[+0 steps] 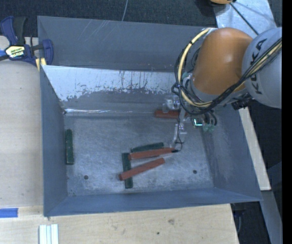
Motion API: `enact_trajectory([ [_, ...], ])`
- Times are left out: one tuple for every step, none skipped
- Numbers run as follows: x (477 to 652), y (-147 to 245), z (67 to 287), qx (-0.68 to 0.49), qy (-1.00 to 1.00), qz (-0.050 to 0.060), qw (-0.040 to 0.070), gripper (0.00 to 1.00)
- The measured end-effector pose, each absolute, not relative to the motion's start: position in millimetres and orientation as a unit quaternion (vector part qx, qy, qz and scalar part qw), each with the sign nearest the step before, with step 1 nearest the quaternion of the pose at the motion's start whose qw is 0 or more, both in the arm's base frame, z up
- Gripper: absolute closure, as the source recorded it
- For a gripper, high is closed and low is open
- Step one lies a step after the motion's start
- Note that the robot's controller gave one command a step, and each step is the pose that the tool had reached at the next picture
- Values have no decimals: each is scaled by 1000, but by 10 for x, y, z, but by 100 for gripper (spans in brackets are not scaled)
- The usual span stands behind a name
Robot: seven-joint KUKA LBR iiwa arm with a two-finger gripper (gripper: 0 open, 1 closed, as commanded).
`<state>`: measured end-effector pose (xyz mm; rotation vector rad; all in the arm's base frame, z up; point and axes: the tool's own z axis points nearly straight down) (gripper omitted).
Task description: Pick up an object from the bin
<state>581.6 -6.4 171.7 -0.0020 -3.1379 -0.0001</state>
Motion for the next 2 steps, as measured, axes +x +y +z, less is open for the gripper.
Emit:
enact_trajectory([
  [5834, -65, 1754, -1, -1000, 0, -2, 0],
  [5572, 169, 1284, 7, -1000, 1, -5, 0],
])
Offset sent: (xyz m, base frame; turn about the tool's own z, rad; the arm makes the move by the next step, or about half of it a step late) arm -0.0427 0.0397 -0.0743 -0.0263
